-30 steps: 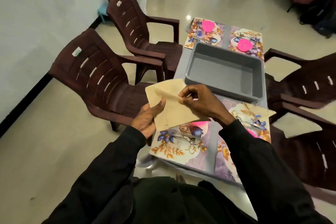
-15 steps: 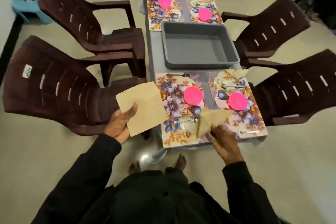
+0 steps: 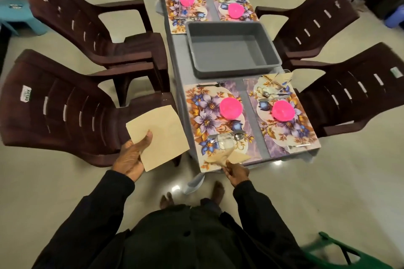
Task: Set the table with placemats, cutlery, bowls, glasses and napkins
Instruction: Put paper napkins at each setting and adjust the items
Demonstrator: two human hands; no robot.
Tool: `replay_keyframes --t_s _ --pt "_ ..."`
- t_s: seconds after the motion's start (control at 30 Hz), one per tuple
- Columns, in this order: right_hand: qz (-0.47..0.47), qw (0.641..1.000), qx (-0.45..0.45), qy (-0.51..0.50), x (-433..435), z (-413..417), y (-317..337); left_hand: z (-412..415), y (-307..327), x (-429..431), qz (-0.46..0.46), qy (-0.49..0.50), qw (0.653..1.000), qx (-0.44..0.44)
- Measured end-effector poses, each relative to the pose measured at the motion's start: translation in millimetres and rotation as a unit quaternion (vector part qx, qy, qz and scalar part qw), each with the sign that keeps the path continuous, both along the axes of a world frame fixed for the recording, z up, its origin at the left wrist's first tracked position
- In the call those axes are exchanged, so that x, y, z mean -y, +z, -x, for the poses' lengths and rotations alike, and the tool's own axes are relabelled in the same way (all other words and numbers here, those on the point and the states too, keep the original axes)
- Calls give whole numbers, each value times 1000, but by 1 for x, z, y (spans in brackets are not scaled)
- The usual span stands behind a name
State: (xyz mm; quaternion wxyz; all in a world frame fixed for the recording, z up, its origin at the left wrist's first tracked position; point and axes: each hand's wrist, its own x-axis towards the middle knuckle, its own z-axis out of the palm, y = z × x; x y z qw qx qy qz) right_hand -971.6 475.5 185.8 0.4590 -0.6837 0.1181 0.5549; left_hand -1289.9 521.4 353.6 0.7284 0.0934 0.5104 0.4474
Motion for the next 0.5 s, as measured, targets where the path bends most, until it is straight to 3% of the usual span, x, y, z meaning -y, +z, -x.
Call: replay_keyframes --t_s 0.1,0.2,0.4,0.5 --pt "56 986 139 78 -8 9 -6 4 1 3 2 5 1000 -1" --pt "85 965 211 128 -10 7 -15 7 1 5 14 13 1000 -4" --pt "16 973 191 127 6 -1 -11 10 0 4 20 25 999 10" --pt "-35 983 135 117 15 -6 -12 9 -3 3 24 26 999 14"
